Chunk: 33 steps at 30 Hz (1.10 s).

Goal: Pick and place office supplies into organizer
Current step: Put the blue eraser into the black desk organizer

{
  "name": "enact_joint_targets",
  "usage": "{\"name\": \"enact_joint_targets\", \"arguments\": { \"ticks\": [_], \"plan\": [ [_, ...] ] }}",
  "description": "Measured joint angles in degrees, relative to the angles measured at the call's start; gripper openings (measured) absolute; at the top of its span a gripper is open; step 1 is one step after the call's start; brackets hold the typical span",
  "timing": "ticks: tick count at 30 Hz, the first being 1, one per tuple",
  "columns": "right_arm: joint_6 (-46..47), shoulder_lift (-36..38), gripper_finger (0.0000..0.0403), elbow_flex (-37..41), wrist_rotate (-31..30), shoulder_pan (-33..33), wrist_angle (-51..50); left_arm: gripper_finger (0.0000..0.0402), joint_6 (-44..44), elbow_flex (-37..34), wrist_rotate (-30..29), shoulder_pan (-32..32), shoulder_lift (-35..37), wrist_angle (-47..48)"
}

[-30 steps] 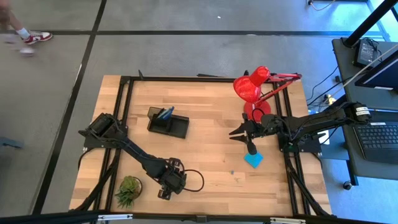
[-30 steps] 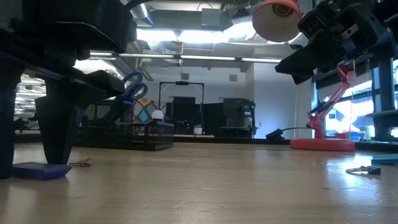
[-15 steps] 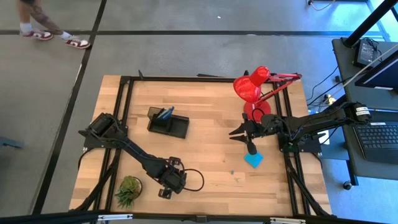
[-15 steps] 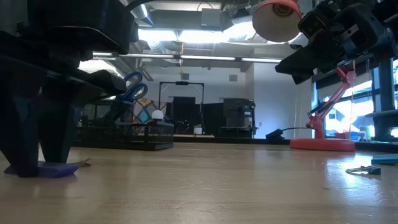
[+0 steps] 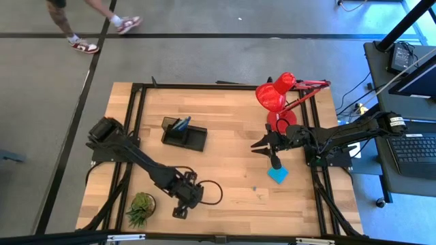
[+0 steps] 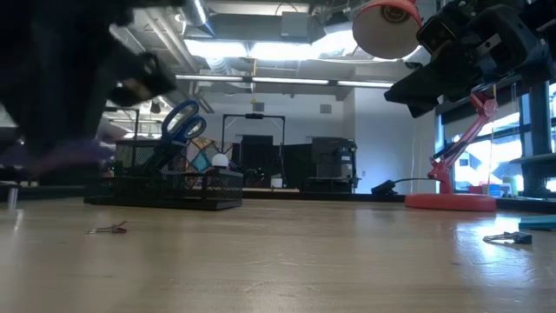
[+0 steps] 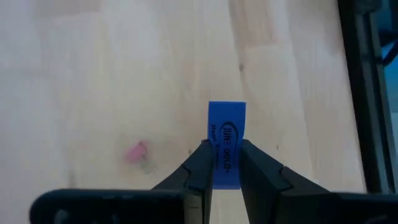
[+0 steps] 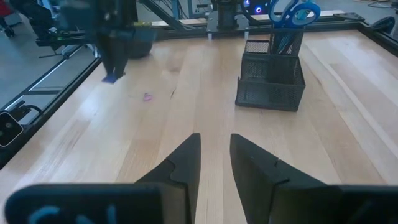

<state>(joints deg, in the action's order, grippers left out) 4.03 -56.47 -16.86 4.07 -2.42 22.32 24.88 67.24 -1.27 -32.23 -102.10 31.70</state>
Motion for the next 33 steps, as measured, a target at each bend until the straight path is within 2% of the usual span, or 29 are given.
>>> {"name": "enact_joint_targets", "arguments": {
  "ticks": [4, 10, 16, 22, 33],
  "plan": [
    [0.0, 0.0, 0.0091, 0.0, 0.0, 0.0, 0.0, 0.0057, 0.6, 0.0, -4.2, 0.8, 5.9, 5.9],
    [-0.2, 0.0, 0.0091, 0.0, 0.0, 0.0, 0.0, 0.0056, 7.3, 0.0, -19.5, 3.2, 12.9, 25.3],
    [-1.1, 0.0, 0.0091, 0.0, 0.0, 0.0, 0.0, 0.0056, 12.5, -0.3, -23.4, 9.1, 15.0, 39.3],
    [-1.4, 0.0, 0.0091, 0.0, 0.0, 0.0, 0.0, 0.0056, 4.8, -5.5, -23.6, 15.9, 15.0, 38.4],
    [-1.4, 0.0, 0.0091, 0.0, 0.0, 0.0, -0.2, 0.0056, -3.7, -12.3, -24.2, 26.8, 15.8, 31.4]
  ]
}}
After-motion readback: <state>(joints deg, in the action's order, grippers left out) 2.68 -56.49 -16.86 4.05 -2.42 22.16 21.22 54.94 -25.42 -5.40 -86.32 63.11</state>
